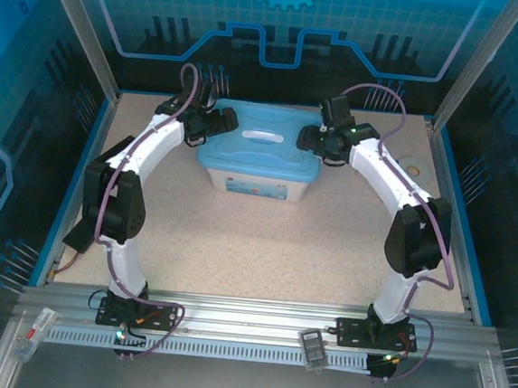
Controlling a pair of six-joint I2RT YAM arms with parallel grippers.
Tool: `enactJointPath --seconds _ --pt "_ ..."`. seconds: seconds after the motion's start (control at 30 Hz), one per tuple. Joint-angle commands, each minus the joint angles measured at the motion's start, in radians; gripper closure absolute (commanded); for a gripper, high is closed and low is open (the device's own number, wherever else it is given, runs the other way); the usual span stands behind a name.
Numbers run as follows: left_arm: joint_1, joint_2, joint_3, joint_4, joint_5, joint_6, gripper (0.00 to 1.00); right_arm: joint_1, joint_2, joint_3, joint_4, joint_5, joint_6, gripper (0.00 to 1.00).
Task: Organize the chemistry lab equipment
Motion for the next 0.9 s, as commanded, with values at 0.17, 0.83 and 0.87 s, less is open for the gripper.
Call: enactJointPath --seconds 0.17,0.83,0.87 --pt "-0.116 0.079 0.049 0.023 0.266 -0.082 0.09 0.0 0.116 0.193 0.077 -0.288 -0.023 0.35" --pt "0.007 -0.017 0.026 0.002 0.245 -0.062 0.01 -0.052 -0.059 -0.013 0.126 -0.249 -0.026 0.33" --pt "0.015 -0.027 0.018 0.006 0.246 -0.062 0.01 -0.055 -0.07 -0.025 0.131 -0.247 -0.026 0.32"
